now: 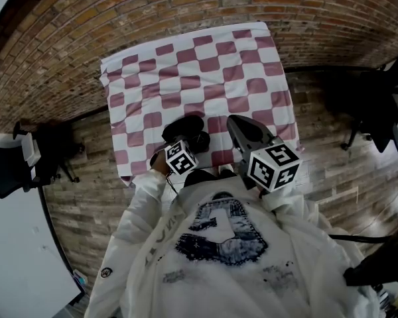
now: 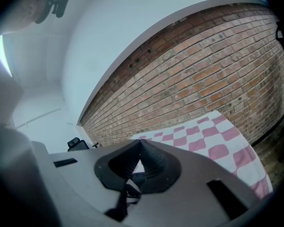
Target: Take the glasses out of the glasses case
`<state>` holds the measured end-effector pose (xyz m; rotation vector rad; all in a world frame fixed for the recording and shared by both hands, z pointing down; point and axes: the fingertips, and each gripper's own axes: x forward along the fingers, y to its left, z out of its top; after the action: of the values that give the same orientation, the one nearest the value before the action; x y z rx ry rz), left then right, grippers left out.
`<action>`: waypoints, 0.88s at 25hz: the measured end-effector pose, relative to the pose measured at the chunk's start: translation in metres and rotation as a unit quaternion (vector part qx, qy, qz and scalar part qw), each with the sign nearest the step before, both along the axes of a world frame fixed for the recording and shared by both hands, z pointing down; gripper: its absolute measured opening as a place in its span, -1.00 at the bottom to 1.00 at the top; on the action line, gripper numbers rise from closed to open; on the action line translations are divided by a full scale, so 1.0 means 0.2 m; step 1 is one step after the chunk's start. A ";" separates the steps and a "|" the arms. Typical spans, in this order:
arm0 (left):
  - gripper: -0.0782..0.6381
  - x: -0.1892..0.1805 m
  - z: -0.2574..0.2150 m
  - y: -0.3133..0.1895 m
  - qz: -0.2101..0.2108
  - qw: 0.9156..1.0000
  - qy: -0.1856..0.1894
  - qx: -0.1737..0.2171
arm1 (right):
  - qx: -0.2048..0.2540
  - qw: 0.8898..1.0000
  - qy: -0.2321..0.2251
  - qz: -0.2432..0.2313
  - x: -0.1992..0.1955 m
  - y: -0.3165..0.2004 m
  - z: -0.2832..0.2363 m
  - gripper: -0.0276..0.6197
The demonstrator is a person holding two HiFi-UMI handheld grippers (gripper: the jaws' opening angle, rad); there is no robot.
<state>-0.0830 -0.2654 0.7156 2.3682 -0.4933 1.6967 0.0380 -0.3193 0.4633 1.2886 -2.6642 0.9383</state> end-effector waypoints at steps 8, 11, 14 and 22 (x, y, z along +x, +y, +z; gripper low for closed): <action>-0.65 -0.01 -0.01 0.01 -0.010 1.000 0.003 0.007 | 0.001 1.000 -0.001 -0.003 -0.01 0.01 0.00 -0.87; -0.65 -0.02 -0.01 0.01 -0.013 1.000 0.005 0.005 | 0.002 1.000 -0.001 -0.003 -0.01 0.01 -0.01 -0.87; -0.66 -0.02 -0.01 0.00 -0.013 1.000 0.004 0.005 | 0.001 1.000 -0.001 -0.002 -0.01 0.01 -0.01 -0.87; -0.67 -0.02 -0.04 -0.01 -0.012 1.000 -0.003 0.017 | 0.002 1.000 -0.003 -0.002 0.00 0.02 -0.01 -0.87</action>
<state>-0.0868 -0.2668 0.7085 2.3723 -0.5550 1.6979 0.0384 -0.3156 0.4614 1.2831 -2.6727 0.9380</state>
